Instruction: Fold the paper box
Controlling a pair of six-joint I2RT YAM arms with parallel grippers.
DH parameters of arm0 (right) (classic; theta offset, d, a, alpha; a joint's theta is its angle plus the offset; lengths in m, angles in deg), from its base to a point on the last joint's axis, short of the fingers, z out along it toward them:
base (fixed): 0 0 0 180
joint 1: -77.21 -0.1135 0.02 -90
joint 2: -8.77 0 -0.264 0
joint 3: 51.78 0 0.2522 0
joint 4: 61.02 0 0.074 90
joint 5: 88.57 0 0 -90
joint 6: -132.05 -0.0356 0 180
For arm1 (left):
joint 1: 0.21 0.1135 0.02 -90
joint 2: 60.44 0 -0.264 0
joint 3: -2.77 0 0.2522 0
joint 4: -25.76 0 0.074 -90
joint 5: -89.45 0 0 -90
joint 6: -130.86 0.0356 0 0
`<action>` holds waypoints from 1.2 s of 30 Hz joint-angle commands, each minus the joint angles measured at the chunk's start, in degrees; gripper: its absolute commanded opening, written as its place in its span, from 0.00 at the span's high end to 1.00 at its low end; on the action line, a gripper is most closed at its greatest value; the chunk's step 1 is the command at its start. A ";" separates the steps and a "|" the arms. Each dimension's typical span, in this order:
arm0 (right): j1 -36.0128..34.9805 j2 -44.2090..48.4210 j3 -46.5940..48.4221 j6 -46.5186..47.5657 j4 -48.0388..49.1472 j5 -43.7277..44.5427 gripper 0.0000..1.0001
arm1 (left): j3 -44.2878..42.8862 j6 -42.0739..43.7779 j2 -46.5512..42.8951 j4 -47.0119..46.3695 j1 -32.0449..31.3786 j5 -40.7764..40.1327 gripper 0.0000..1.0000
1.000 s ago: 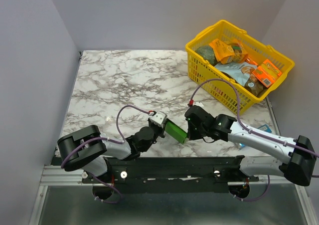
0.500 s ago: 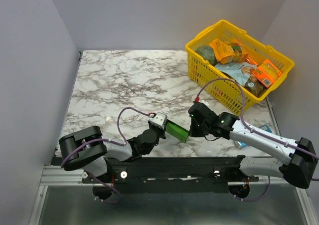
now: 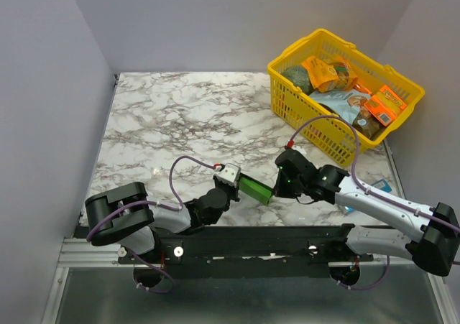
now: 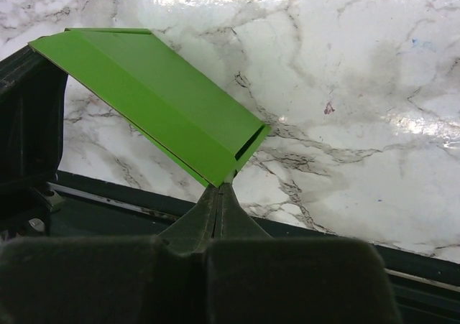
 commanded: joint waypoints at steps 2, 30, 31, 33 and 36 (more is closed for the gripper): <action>0.25 0.15 -0.43 -3.81 9.28 -0.18 0.99 | 2.62 -3.00 2.75 14.92 -2.99 6.51 1.00; 0.25 0.86 -4.90 -7.59 11.74 -1.41 0.99 | 2.44 -3.00 3.36 15.19 -3.16 6.34 1.00; 0.16 0.77 -5.43 -7.68 12.09 -1.59 0.99 | 2.27 -3.08 3.53 15.27 -3.16 6.34 1.00; 0.25 0.42 -5.96 -7.86 12.79 -2.11 0.99 | 2.18 -3.09 3.62 15.45 -3.16 6.34 1.00; -0.01 0.85 -6.75 -7.68 12.53 -2.73 0.99 | 2.18 -3.35 3.45 15.89 -3.08 5.90 1.00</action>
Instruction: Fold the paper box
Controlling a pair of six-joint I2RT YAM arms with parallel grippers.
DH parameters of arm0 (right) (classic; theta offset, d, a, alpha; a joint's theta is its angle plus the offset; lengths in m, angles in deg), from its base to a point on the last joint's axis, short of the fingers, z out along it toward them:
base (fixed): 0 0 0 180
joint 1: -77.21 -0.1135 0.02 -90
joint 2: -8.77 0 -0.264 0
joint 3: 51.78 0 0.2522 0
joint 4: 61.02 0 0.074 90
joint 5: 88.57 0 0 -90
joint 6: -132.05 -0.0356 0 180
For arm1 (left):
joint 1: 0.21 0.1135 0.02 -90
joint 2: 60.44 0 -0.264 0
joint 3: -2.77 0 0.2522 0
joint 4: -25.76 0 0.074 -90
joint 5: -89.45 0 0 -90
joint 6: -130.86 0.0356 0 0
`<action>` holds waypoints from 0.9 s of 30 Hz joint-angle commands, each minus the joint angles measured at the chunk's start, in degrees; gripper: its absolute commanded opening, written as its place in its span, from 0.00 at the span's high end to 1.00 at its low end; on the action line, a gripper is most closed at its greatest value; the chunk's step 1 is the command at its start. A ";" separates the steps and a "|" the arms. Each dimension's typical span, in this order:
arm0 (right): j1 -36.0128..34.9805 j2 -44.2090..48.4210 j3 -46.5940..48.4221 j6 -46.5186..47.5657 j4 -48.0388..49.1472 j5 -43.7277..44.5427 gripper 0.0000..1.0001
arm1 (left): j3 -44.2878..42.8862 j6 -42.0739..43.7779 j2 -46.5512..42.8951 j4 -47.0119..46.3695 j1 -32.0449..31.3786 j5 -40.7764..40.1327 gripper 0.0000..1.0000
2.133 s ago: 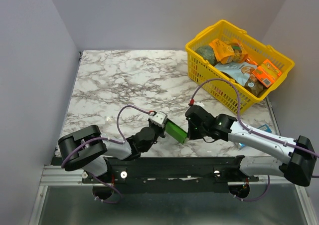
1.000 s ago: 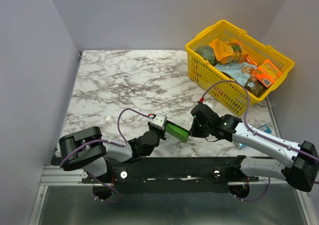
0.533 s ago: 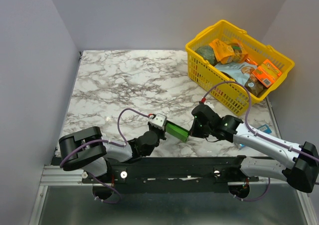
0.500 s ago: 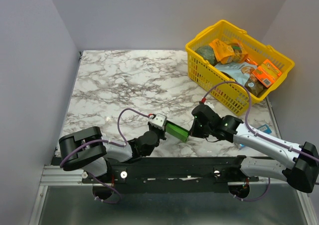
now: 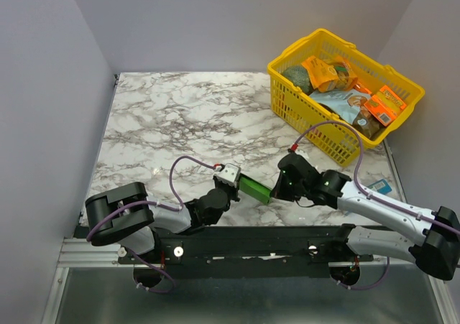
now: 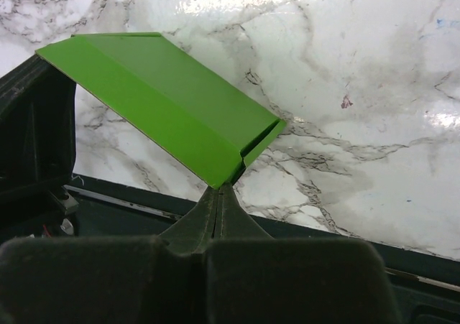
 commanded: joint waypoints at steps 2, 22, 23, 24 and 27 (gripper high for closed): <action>-0.10 -0.69 -3.72 -1.87 7.86 -2.29 0.99 | 2.27 -3.31 3.06 15.78 -2.86 6.53 1.00; -1.86 4.49 7.00 11.04 -8.94 1.75 0.28 | 2.97 0.21 3.14 15.17 -2.86 7.14 1.00; -1.86 4.84 7.09 12.27 -7.98 2.62 0.26 | 2.97 0.21 3.23 15.08 -2.95 7.14 1.00; -1.78 5.11 6.83 13.50 -7.53 3.41 0.23 | 2.88 0.04 3.23 15.17 -2.86 7.14 1.00; -1.86 5.90 4.72 12.64 -5.16 6.57 0.37 | 2.44 0.03 3.23 15.78 -2.86 7.14 1.00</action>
